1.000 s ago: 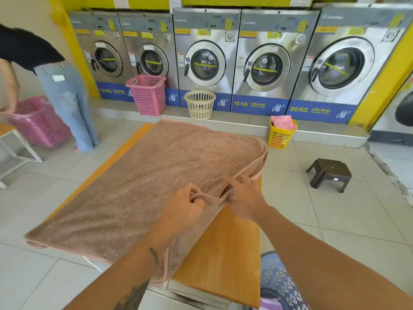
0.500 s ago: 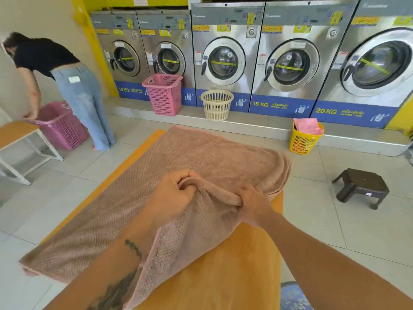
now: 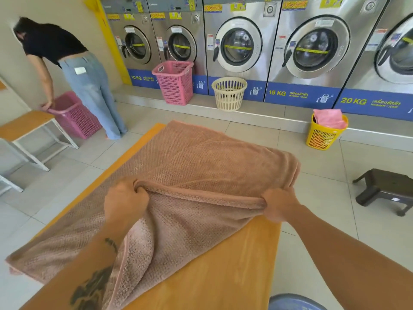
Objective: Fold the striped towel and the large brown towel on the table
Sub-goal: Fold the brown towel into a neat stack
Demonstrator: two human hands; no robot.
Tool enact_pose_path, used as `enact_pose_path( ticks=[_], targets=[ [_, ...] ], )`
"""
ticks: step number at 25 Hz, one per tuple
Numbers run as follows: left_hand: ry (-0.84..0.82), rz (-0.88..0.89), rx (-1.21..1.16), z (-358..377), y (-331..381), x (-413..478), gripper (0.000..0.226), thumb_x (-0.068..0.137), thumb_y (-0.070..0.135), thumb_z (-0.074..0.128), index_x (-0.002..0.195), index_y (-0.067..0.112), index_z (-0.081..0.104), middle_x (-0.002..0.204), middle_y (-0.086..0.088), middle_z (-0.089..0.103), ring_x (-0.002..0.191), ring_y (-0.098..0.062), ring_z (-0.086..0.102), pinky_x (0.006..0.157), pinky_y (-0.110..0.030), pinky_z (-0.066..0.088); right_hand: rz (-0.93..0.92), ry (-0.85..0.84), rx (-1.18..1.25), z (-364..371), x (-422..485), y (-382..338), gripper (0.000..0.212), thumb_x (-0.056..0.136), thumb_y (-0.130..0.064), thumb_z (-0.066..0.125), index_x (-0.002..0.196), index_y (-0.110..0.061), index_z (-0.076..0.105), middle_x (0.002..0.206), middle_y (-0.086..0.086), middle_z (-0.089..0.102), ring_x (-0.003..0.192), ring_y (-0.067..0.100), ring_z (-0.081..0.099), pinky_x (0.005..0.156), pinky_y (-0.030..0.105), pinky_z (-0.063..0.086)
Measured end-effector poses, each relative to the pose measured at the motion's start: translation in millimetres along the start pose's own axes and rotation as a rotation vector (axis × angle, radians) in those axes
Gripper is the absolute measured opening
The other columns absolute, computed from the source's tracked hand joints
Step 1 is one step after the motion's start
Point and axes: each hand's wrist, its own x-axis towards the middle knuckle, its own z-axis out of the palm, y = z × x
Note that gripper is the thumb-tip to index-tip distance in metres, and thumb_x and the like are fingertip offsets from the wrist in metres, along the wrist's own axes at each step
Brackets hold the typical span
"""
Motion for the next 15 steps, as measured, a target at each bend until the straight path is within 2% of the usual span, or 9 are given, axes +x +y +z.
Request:
enact_pose_path(
  ticks=[2, 4, 5, 6, 7, 9, 12, 14, 15],
  targets=[
    [0.044, -0.075, 0.0, -3, -2, 2, 0.029, 0.083, 0.001, 0.049, 0.059, 0.016, 0.044, 0.055, -0.005, 0.046, 0.047, -0.022, 0.041, 0.047, -0.024, 0.032, 0.082, 0.041, -0.098, -12, 7, 19, 0.021, 0.078, -0.017, 0.049, 0.093, -0.026, 0.061, 0.087, -0.007, 0.06, 0.092, 0.02, 0.056, 0.099, 0.044, 0.034],
    [0.046, -0.147, 0.031, -2, -3, 5, 0.025, 0.082, 0.002, 0.05, 0.06, 0.016, 0.052, 0.056, -0.006, 0.052, 0.05, -0.024, 0.046, 0.051, -0.028, 0.042, 0.137, 0.141, -0.162, -24, 21, 33, 0.03, 0.082, -0.021, 0.049, 0.108, -0.028, 0.062, 0.105, -0.002, 0.062, 0.11, 0.026, 0.054, 0.103, 0.047, 0.033],
    [0.03, -0.179, 0.073, 0, -3, 6, 0.024, 0.082, 0.005, 0.05, 0.064, 0.018, 0.059, 0.058, -0.005, 0.057, 0.054, -0.024, 0.051, 0.061, -0.034, 0.05, 0.148, 0.199, -0.162, -29, 30, 36, 0.036, 0.083, -0.022, 0.049, 0.116, -0.029, 0.061, 0.119, 0.001, 0.06, 0.12, 0.03, 0.05, 0.106, 0.05, 0.032],
    [0.008, -0.199, 0.142, 2, -3, 7, 0.023, 0.084, 0.009, 0.051, 0.069, 0.021, 0.063, 0.061, -0.003, 0.061, 0.061, -0.023, 0.054, 0.079, -0.042, 0.051, 0.144, 0.258, -0.146, -37, 38, 35, 0.043, 0.084, -0.022, 0.05, 0.125, -0.03, 0.057, 0.132, 0.002, 0.057, 0.128, 0.031, 0.046, 0.109, 0.054, 0.03],
    [-0.019, -0.209, 0.218, 4, -3, 8, 0.022, 0.087, 0.012, 0.051, 0.072, 0.024, 0.063, 0.063, -0.002, 0.063, 0.065, -0.022, 0.055, 0.094, -0.047, 0.044, 0.122, 0.321, -0.12, -44, 46, 30, 0.049, 0.085, -0.022, 0.051, 0.133, -0.031, 0.052, 0.138, 0.003, 0.054, 0.132, 0.031, 0.045, 0.109, 0.056, 0.031],
    [-0.06, -0.208, 0.309, 7, -8, 10, 0.021, 0.09, 0.012, 0.048, 0.076, 0.025, 0.058, 0.064, -0.002, 0.063, 0.066, -0.019, 0.055, 0.104, -0.05, 0.037, 0.046, 0.41, -0.052, -56, 57, 14, 0.055, 0.087, -0.019, 0.052, 0.141, -0.026, 0.046, 0.134, 0.006, 0.057, 0.125, 0.032, 0.051, 0.107, 0.057, 0.036],
    [-0.123, -0.164, 0.251, 11, -26, 16, 0.021, 0.092, 0.012, 0.043, 0.083, 0.026, 0.055, 0.06, -0.001, 0.063, 0.055, -0.017, 0.057, 0.094, -0.054, 0.051, -0.07, 0.356, 0.055, -71, 68, -4, 0.046, 0.089, -0.014, 0.05, 0.134, -0.018, 0.048, 0.126, 0.009, 0.059, 0.114, 0.032, 0.057, 0.1, 0.049, 0.045],
    [-0.156, -0.13, 0.167, 9, -40, 18, 0.016, 0.096, 0.026, 0.041, 0.095, 0.034, 0.055, 0.058, -0.001, 0.064, 0.049, -0.017, 0.059, 0.076, -0.042, 0.058, -0.108, 0.295, 0.078, -77, 76, -14, 0.042, 0.09, -0.014, 0.05, 0.131, -0.019, 0.049, 0.126, 0.008, 0.057, 0.108, 0.031, 0.058, 0.089, 0.042, 0.051],
    [-0.168, -0.122, 0.137, 7, -45, 19, 0.015, 0.097, 0.033, 0.041, 0.098, 0.037, 0.055, 0.059, 0.0, 0.066, 0.049, -0.018, 0.062, 0.063, -0.033, 0.056, -0.121, 0.272, 0.064, -80, 80, -17, 0.039, 0.089, -0.016, 0.051, 0.128, -0.02, 0.05, 0.118, 0.006, 0.057, 0.102, 0.029, 0.058, 0.082, 0.039, 0.05]
  ],
)
